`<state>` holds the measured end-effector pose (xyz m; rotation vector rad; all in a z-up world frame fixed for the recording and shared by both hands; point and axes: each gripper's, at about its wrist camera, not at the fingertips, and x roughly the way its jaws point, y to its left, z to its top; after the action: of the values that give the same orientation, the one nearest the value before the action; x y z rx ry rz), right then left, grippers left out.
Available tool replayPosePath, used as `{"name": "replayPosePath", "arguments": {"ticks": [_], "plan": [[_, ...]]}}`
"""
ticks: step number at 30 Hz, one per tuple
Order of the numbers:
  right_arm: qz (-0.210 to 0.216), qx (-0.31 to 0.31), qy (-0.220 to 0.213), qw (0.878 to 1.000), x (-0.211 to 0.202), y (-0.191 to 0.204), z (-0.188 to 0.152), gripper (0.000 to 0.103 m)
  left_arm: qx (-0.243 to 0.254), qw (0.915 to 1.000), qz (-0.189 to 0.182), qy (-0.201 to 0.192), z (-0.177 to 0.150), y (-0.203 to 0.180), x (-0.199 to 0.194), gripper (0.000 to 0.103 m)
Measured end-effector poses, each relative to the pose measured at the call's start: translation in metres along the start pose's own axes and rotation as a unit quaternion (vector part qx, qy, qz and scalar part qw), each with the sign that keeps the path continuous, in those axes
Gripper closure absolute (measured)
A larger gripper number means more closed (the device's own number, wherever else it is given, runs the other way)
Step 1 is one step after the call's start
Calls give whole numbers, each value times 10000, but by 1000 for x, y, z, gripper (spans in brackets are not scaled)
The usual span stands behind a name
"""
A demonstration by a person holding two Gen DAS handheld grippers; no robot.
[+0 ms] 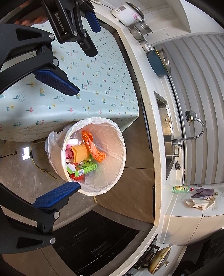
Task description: Collect trash
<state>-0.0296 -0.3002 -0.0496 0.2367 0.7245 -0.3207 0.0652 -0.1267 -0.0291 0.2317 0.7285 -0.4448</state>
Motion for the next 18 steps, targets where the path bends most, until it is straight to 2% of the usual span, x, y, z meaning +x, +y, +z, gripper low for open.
{"name": "replayPosePath", "arguments": {"ticks": [18], "plan": [[-21, -204, 3, 9998, -4, 10, -3, 6, 43, 9999, 108, -32, -6, -7, -5, 12]]}}
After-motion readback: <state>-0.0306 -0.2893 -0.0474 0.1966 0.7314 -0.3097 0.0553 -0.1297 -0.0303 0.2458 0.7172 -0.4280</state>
